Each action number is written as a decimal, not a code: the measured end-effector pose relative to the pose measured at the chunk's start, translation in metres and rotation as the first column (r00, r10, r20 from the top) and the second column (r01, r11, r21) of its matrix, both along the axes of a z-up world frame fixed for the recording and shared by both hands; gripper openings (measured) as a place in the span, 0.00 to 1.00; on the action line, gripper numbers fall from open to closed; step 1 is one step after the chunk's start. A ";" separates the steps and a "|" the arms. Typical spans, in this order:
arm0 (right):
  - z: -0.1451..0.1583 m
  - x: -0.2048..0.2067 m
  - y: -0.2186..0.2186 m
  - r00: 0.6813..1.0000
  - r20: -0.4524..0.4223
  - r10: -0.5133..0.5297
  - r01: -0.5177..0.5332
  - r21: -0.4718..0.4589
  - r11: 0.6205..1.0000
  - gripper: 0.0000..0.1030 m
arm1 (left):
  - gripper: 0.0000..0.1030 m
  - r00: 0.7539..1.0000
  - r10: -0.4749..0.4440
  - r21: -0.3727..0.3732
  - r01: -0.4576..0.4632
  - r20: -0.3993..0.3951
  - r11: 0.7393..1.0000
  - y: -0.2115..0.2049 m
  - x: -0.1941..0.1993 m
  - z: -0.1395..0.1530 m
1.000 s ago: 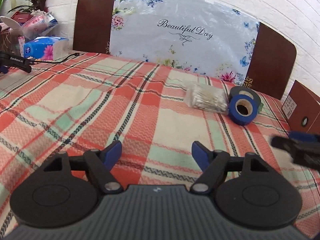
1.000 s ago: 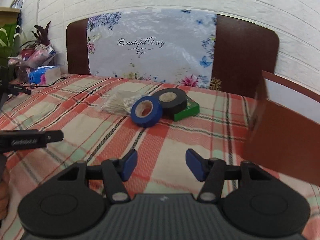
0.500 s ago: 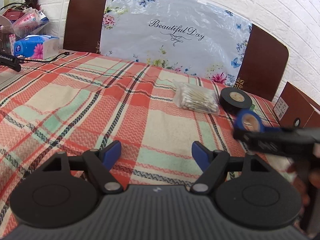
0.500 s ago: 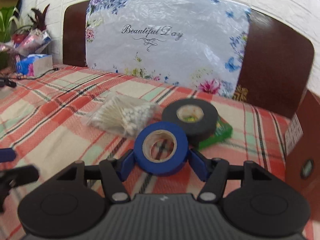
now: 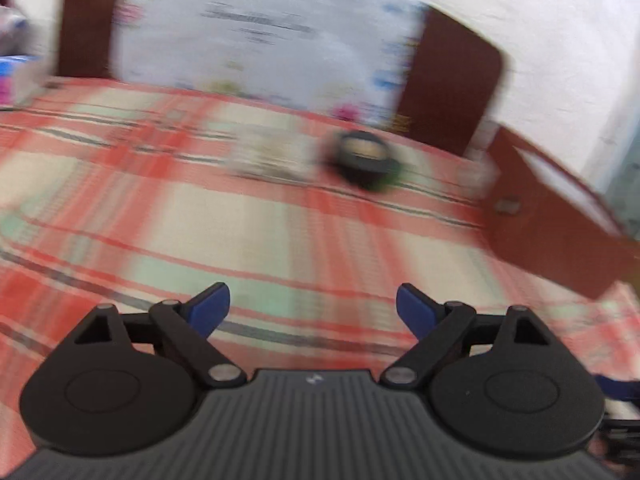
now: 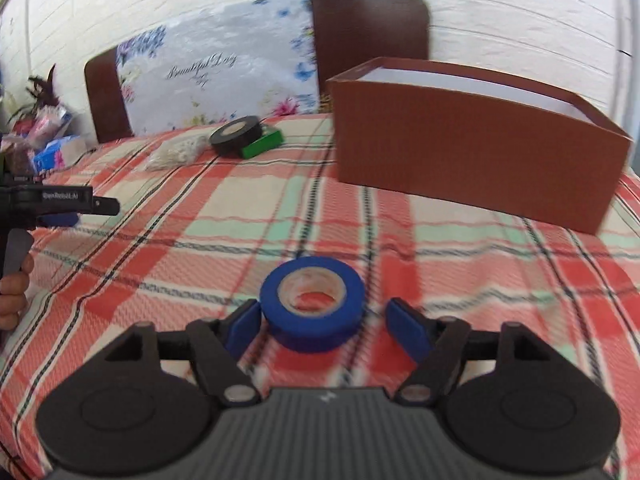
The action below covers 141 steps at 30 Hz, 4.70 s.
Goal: Organize objects
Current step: 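Grasp the blue tape roll by its rim with the right gripper, then carry the blue tape roll into the brown box and release it, then move the right gripper to the black tape roll and grasp it, then lift the black tape roll off the green packet with the right gripper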
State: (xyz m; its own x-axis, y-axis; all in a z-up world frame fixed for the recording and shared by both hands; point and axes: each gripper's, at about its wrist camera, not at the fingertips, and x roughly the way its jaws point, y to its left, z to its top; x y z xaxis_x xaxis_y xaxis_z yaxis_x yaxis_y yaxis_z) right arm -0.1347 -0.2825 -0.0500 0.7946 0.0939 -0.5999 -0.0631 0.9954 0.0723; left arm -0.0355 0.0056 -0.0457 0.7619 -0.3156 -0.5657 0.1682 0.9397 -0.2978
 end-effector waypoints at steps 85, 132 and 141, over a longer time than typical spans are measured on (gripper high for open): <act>-0.002 0.080 0.104 0.997 -0.037 0.065 -0.067 -0.044 0.997 0.67 | 0.71 0.973 0.228 0.295 -0.225 0.024 0.929 0.045 0.068 -0.014; -0.001 0.039 0.054 0.995 -0.002 0.103 -0.102 -0.141 0.985 0.47 | 0.77 0.997 0.070 -0.006 -0.070 -0.016 0.998 0.021 0.059 -0.002; -0.006 0.069 0.071 0.987 0.019 0.159 -0.156 -0.123 0.980 0.56 | 0.56 0.977 -0.170 0.182 0.192 -0.130 0.964 -0.061 0.086 0.006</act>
State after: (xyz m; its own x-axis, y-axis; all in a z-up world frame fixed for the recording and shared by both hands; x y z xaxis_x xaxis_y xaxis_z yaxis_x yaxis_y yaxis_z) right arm -0.0655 -0.2116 -0.0557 0.7924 0.1476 -0.5919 -0.2202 0.9741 -0.0519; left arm 0.0509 -0.0557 -0.0401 0.6303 -0.3195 -0.7076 0.3171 0.9379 -0.1411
